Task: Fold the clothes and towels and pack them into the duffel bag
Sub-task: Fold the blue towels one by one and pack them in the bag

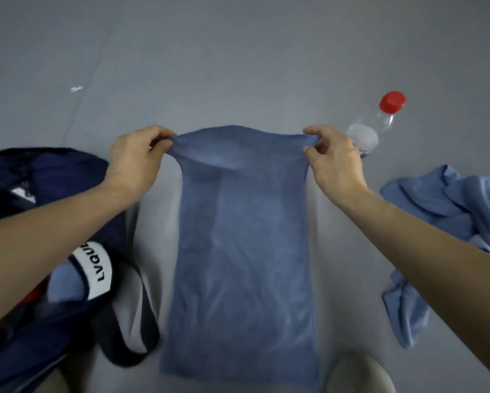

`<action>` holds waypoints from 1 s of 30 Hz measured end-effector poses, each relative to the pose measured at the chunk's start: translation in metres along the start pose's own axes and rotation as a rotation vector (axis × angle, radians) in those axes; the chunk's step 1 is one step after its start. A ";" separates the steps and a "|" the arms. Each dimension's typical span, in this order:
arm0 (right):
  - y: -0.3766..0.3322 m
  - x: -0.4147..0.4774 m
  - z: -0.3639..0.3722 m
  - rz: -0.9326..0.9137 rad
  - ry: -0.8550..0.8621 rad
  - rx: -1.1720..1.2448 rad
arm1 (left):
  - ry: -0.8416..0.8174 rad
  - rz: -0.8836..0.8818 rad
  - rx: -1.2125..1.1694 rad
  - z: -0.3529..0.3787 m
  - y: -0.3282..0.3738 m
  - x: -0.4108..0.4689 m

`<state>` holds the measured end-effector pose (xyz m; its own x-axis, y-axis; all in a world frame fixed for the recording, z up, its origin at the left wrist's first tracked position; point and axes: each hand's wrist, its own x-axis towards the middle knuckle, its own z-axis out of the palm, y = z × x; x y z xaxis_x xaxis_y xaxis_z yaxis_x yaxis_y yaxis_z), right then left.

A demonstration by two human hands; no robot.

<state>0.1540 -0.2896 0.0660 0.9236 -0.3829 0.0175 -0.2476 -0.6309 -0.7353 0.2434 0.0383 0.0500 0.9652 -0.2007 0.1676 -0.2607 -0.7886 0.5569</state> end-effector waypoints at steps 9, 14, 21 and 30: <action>0.058 -0.221 -0.075 -0.357 -0.330 -0.214 | -0.228 0.239 0.086 -0.044 0.015 -0.223; 0.100 -0.281 -0.050 -0.472 -0.670 -0.366 | -0.544 0.573 0.315 -0.033 -0.006 -0.286; 0.088 -0.275 -0.009 -0.498 -0.836 -0.524 | -0.724 0.502 0.424 -0.003 -0.022 -0.302; 0.100 -0.181 0.072 -0.274 -0.598 -0.609 | -0.648 0.137 0.443 0.100 0.015 -0.207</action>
<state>-0.0170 -0.2344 -0.0597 0.9292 0.1421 -0.3412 0.0489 -0.9623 -0.2677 0.0415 0.0103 -0.0579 0.7805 -0.5035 -0.3705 -0.4772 -0.8627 0.1673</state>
